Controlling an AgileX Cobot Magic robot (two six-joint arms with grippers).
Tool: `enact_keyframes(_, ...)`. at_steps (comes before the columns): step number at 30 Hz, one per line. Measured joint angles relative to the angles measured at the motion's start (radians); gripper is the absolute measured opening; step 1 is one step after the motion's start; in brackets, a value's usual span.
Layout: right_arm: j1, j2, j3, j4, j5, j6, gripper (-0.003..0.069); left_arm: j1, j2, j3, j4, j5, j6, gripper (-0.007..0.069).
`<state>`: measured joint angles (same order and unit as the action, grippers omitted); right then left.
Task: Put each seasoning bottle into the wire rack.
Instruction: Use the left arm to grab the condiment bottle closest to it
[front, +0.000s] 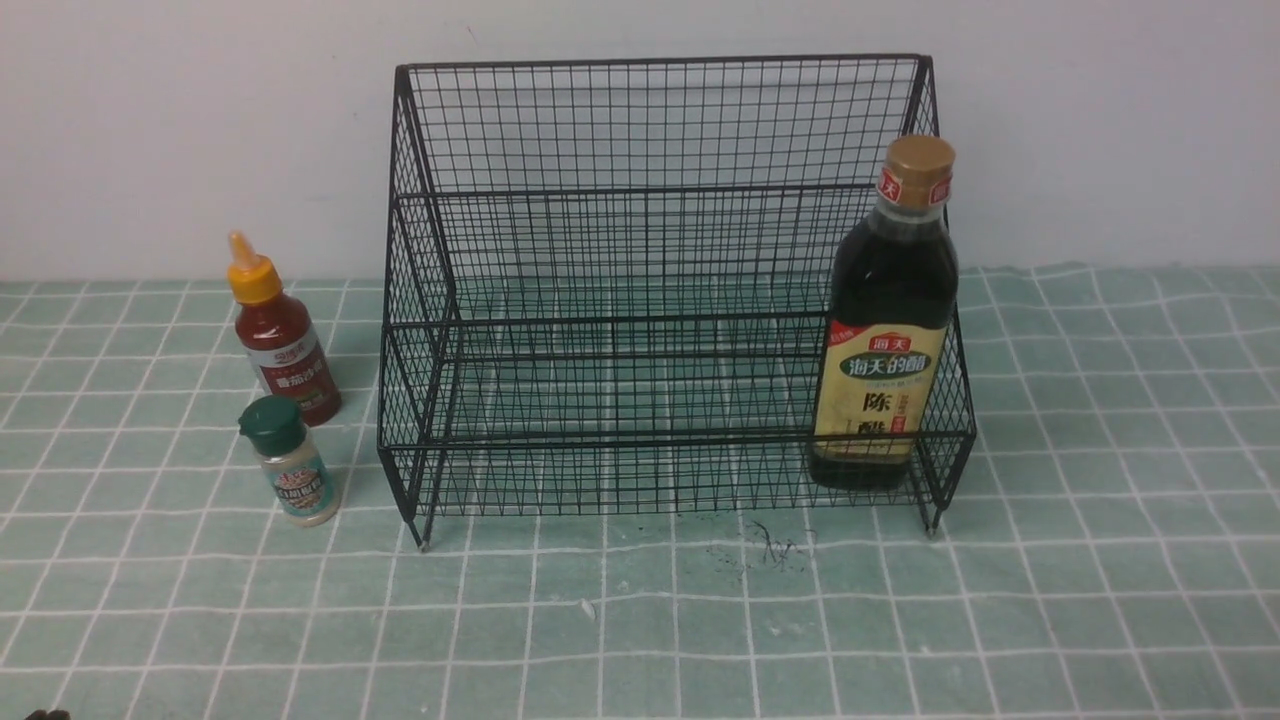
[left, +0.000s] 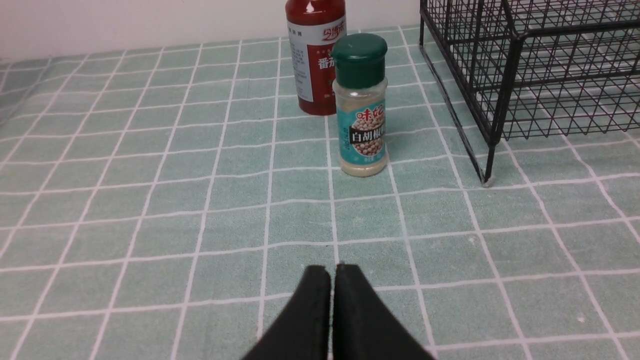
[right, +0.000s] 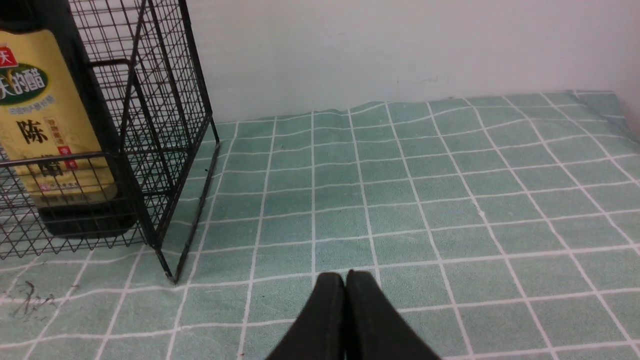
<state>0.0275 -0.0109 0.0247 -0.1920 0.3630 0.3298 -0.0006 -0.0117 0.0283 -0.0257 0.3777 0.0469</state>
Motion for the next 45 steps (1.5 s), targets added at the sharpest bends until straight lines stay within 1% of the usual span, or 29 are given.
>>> enact_keyframes(3,0.000,0.000,0.000,0.002,0.000,-0.004,-0.0013,0.000,0.000,0.000,0.000,0.000,0.000,-0.0006)
enact_keyframes(5,0.000,0.000,0.000,0.022,0.001,-0.035,-0.0013,0.000,0.000,0.000,0.000,0.000,0.000,-0.0006)
enact_keyframes(10,0.000,-0.001,-0.001,0.154,0.002,-0.209,-0.0013,0.000,0.000,0.000,0.000,0.000,0.000,-0.0006)
enact_keyframes(12,0.000,-0.001,-0.001,0.192,0.002,-0.265,-0.0013,0.000,0.000,0.000,0.000,0.000,0.000,-0.0006)
enact_keyframes(14,0.000,-0.001,-0.001,0.204,0.003,-0.291,-0.0013,0.000,0.000,0.000,0.000,0.000,0.000,-0.0006)
enact_keyframes(43,0.000,-0.001,-0.001,0.208,0.003,-0.306,-0.0013,0.000,0.000,0.000,0.007,-0.001,0.001,-0.0006)
enact_keyframes(45,0.000,-0.001,-0.001,0.208,0.003,-0.306,-0.0013,0.000,0.000,0.001,-0.013,-0.036,-0.005,-0.0006)
